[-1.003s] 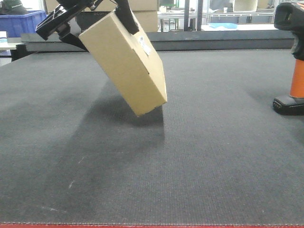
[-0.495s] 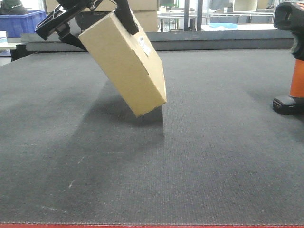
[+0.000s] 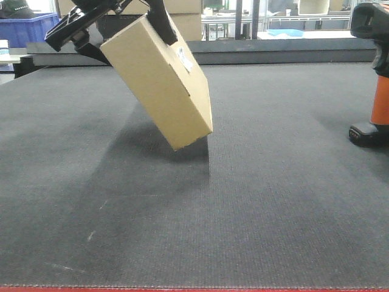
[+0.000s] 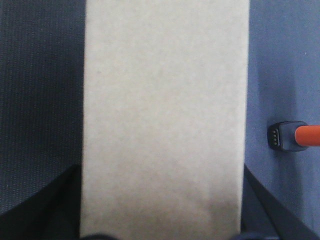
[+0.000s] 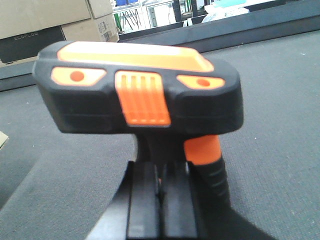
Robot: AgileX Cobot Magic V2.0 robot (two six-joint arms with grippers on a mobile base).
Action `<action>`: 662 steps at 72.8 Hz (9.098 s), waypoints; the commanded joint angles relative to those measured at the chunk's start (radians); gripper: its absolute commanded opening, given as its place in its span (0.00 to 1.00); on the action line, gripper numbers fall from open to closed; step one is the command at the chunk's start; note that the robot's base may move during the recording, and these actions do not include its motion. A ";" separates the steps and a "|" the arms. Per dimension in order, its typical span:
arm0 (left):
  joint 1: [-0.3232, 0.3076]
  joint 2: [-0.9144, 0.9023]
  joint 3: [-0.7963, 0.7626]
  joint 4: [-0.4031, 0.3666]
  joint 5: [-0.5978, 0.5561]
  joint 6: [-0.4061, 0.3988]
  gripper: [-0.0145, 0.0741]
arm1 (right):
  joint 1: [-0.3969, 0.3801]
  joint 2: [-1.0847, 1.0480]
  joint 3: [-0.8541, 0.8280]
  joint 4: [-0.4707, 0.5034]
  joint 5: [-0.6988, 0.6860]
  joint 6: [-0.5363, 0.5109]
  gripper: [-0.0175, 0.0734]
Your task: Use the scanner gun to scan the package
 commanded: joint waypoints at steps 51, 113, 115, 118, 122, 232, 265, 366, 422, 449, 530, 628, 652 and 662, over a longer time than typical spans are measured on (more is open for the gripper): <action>-0.005 -0.011 -0.007 0.004 -0.009 -0.006 0.04 | 0.000 0.165 -0.147 0.038 -0.048 0.003 0.81; -0.005 -0.011 -0.007 0.004 -0.001 -0.006 0.04 | 0.000 0.167 -0.147 0.063 -0.082 0.003 0.06; -0.005 -0.011 -0.007 0.004 -0.001 -0.006 0.04 | 0.000 0.167 -0.147 0.063 -0.088 0.003 0.01; -0.005 -0.011 -0.007 0.004 -0.001 -0.006 0.04 | 0.000 0.165 -0.147 0.061 -0.108 0.003 0.01; -0.005 -0.011 -0.007 0.004 0.001 -0.006 0.04 | 0.000 0.160 -0.147 0.061 -0.122 0.003 0.01; -0.005 -0.011 -0.007 -0.028 0.028 -0.006 0.04 | 0.008 0.026 -0.331 0.153 0.174 -0.183 0.01; -0.005 -0.011 -0.007 -0.028 0.044 -0.006 0.04 | 0.039 0.201 -0.331 0.158 -0.070 -0.105 0.01; -0.005 -0.011 -0.007 -0.028 0.065 -0.006 0.04 | 0.039 0.299 -0.331 0.162 -0.046 -0.119 0.04; -0.005 -0.011 -0.007 -0.028 0.063 -0.006 0.04 | 0.039 0.289 -0.316 0.093 -0.026 -0.063 0.74; -0.005 -0.011 -0.007 -0.028 0.053 -0.006 0.04 | 0.039 0.176 -0.192 0.049 -0.024 -0.063 0.74; 0.483 -0.120 -0.009 0.309 0.266 0.362 0.04 | 0.039 -0.362 -0.008 -0.008 0.390 -0.063 0.74; 0.435 -0.402 -0.009 0.506 0.289 0.206 0.68 | 0.039 -0.442 -0.008 -0.008 0.477 -0.063 0.74; 0.435 -0.595 0.120 0.375 0.115 0.185 0.04 | 0.039 -0.453 -0.008 -0.008 0.483 -0.063 0.68; 0.435 -0.681 0.295 0.373 -0.056 0.185 0.04 | 0.039 -0.506 -0.008 -0.008 0.554 -0.063 0.45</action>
